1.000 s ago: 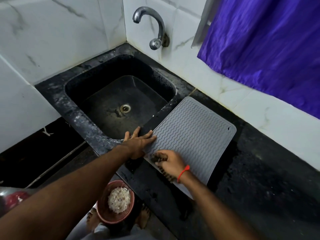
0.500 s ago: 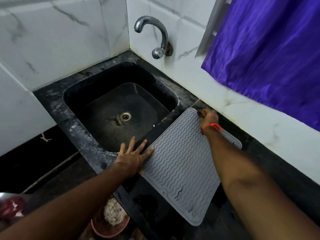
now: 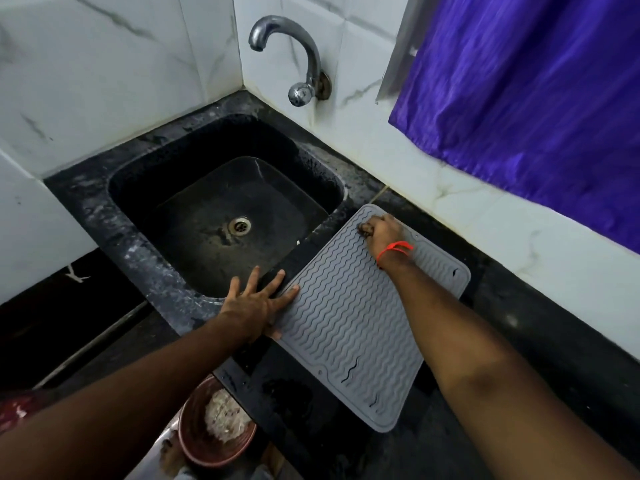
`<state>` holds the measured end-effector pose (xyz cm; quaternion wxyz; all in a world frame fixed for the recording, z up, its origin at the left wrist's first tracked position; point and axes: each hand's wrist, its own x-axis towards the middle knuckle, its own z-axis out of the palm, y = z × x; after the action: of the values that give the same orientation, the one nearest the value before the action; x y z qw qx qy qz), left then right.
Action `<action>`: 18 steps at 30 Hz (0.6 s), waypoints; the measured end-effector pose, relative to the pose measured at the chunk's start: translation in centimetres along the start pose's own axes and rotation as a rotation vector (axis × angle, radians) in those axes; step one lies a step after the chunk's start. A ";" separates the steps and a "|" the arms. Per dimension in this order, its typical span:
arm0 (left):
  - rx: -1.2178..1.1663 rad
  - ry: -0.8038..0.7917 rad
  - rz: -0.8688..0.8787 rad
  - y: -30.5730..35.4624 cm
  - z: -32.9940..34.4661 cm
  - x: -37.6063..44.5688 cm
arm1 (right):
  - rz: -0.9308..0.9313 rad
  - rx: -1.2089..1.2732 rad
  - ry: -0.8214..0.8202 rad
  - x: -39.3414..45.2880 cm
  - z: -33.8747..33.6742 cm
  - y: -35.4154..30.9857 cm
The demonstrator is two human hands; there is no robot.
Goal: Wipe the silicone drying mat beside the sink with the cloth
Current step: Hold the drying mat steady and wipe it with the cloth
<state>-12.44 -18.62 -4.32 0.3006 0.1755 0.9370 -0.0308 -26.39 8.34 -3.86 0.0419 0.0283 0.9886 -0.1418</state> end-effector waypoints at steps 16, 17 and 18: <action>-0.015 -0.005 0.007 -0.2 -0.4 -0.5 | -0.124 0.074 -0.021 -15.8 5.8 -7.7; -0.013 0.000 0.010 -0.3 -0.5 -0.7 | -0.140 0.075 -0.028 -16.7 6.1 -8.3; -0.011 0.004 0.014 -0.4 -0.6 -0.8 | -0.149 0.083 -0.040 -17.5 6.4 -8.8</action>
<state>-12.33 -19.16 -3.43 0.2998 0.1803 0.9365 -0.0230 -9.13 -2.63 -5.95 0.0496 -0.0464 0.9802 -0.1861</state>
